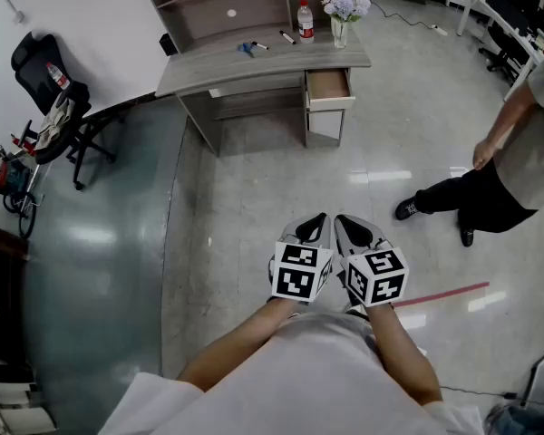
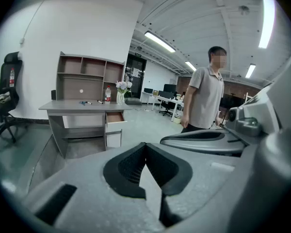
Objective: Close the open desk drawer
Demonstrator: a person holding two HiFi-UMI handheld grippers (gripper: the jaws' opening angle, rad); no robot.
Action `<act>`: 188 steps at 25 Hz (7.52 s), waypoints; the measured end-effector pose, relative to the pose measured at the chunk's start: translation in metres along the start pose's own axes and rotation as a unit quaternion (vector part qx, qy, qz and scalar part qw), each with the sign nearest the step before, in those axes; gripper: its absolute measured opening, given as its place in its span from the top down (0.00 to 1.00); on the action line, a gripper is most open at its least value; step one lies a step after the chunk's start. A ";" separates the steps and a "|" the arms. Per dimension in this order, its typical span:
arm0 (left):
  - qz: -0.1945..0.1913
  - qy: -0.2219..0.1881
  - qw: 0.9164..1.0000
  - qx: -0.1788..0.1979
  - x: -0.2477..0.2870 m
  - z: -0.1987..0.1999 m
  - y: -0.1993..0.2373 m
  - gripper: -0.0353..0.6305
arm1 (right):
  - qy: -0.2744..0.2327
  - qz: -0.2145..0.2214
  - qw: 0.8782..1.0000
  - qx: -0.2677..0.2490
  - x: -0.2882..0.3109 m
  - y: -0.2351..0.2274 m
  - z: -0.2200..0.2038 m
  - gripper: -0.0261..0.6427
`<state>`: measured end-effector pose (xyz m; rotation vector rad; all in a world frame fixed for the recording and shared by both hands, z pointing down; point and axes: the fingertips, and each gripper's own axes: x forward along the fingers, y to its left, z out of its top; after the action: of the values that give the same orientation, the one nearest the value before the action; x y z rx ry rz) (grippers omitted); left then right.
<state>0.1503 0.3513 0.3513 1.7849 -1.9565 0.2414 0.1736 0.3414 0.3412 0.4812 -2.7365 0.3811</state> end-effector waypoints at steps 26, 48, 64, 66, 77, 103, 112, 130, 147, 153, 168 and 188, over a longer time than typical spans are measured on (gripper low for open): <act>-0.004 0.009 1.000 -0.028 0.041 0.008 0.055 0.94 | 0.022 0.000 1.000 0.010 0.072 -0.016 0.004 0.96; 0.028 0.064 0.997 -0.027 0.269 0.111 0.107 0.94 | 0.045 0.032 0.996 0.064 0.221 -0.218 0.078 0.96; 0.024 0.077 0.997 -0.011 0.319 0.128 0.126 0.94 | 0.009 0.040 0.990 0.137 0.260 -0.259 0.090 0.96; 0.021 0.080 0.996 -0.015 0.327 0.130 0.135 0.94 | 0.009 0.042 0.988 0.146 0.271 -0.262 0.092 0.96; -0.015 0.111 0.994 -0.005 0.406 0.141 0.199 0.94 | 0.008 0.015 0.976 0.218 0.359 -0.310 0.079 0.96; -0.110 0.233 0.964 0.064 0.536 0.123 0.282 0.94 | -0.062 -0.082 0.870 0.483 0.509 -0.409 -0.004 0.75; -0.143 0.251 0.952 0.101 0.555 0.121 0.293 0.94 | -0.092 -0.103 0.831 0.539 0.538 -0.419 -0.017 0.68; -0.179 0.233 0.948 0.124 0.572 0.143 0.291 0.94 | -0.169 -0.090 0.800 0.569 0.533 -0.421 0.016 0.76; -0.163 0.211 0.954 0.135 0.574 0.163 0.296 0.94 | -0.170 -0.061 0.816 0.549 0.550 -0.425 0.041 0.76; -0.158 0.201 0.957 0.137 0.577 0.172 0.302 0.94 | -0.171 -0.049 0.821 0.542 0.565 -0.434 0.050 0.76; -0.147 0.182 0.963 0.133 0.580 0.190 0.332 0.94 | -0.160 -0.042 0.844 0.511 0.608 -0.452 0.070 0.73; -0.117 0.164 0.976 0.088 0.570 0.202 0.357 0.94 | -0.124 -0.073 0.881 0.451 0.604 -0.454 0.084 0.77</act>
<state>-0.2634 -0.1953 0.5016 1.9235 -1.5213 0.6044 -0.2167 -0.2659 0.5782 1.0035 -2.5620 1.6698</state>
